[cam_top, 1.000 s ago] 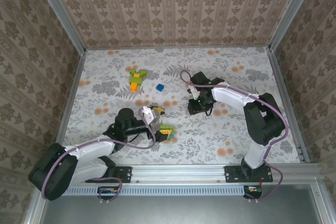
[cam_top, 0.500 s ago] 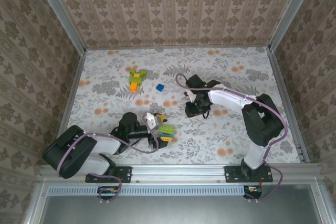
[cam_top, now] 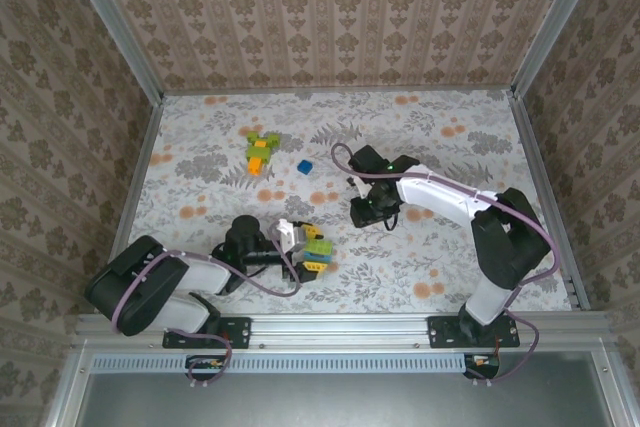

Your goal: Assemble a carrot with lego

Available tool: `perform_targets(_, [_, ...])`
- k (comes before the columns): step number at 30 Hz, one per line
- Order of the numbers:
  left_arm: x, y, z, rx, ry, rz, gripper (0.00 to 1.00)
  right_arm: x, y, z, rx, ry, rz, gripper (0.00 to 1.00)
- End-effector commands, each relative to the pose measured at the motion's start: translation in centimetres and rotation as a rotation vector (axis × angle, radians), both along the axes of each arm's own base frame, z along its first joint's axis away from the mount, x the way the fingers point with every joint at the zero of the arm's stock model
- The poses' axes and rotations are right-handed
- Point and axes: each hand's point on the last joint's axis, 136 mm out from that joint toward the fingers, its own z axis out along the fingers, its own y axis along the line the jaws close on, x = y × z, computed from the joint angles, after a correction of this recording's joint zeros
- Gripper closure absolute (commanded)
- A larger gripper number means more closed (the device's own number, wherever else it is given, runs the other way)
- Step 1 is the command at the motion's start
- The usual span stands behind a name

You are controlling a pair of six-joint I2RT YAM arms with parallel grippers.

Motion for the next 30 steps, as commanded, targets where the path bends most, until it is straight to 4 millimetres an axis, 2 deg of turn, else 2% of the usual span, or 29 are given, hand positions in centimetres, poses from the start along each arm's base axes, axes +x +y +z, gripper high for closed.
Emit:
perform_targets(1, [-0.9, -0.1, 0.1, -0.017, -0.024, -0.056, 0.27, -0.3, 0.3, 2.5, 0.006, -0.03, -0.017, 0.74])
perform_targets(6, [-0.8, -0.4, -0.7, -0.003, -0.005, -0.07, 0.37, -0.7, 0.7, 4.0, 0.006, -0.057, -0.007, 0.74])
perform_targets(11, [-0.6, -0.4, -0.9, -0.002, -0.002, -0.061, 0.39, -1.1, 0.7, 4.6, 0.003, -0.065, -0.006, 0.74])
perform_targets(15, [-0.6, -0.5, -1.0, 0.005, 0.003, -0.062, 0.46, -1.6, 1.5, 5.1, 0.048, -0.048, -0.026, 0.75])
perform_targets(22, [-0.5, -0.5, -1.1, 0.008, 0.007, -0.065, 0.48, -3.5, 1.8, 5.6, 0.064, 0.019, -0.123, 0.79])
perform_targets(24, [-0.5, -0.6, -1.2, 0.011, 0.009, -0.066, 0.48, -4.1, 1.9, 6.0, 0.069, 0.028, -0.147, 0.79])
perform_targets(26, [-0.4, -0.6, -1.4, 0.015, 0.01, -0.062, 0.38, -4.7, 2.2, 6.6, 0.076, 0.033, -0.152, 0.79])
perform_targets(30, [-0.2, -0.6, -1.6, 0.016, 0.009, -0.054, 0.28, -5.5, 2.2, 7.4, 0.047, 0.02, -0.143, 0.79])
